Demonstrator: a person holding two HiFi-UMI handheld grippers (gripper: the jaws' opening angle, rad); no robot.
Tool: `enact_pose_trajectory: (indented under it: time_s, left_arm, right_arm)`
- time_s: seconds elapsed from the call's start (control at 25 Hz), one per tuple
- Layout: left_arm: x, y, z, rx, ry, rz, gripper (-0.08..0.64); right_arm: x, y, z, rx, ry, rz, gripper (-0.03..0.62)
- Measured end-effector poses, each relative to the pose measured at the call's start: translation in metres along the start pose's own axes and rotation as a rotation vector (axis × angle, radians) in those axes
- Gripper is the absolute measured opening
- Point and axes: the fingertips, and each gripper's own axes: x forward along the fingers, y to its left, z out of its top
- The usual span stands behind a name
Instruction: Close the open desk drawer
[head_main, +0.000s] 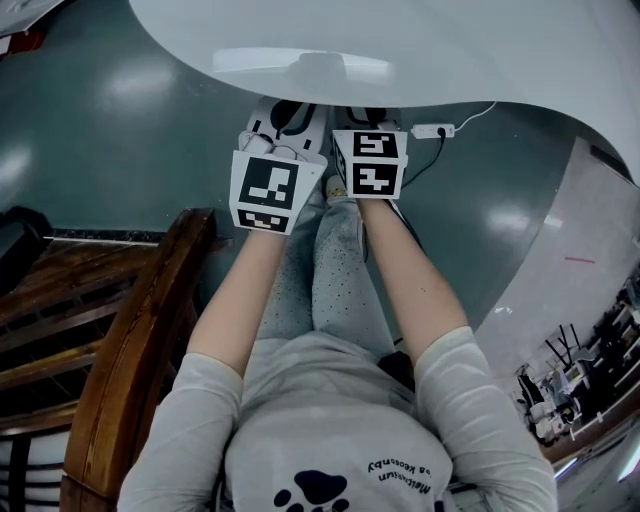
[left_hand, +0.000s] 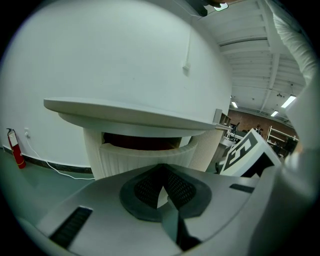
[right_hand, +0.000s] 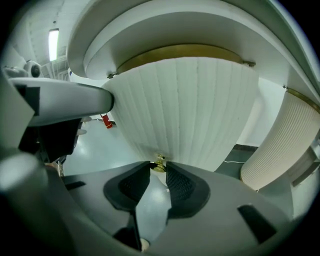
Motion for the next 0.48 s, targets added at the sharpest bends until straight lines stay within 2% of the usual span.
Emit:
enact_pose_trajectory:
  time_s: [0.48]
  left_arm:
    - [0.019, 0.016, 0.013, 0.010, -0.035, 0.022, 0.009]
  right_arm:
    - [0.016, -0.009, 0.022, -0.025, -0.019, -0.003, 0.109]
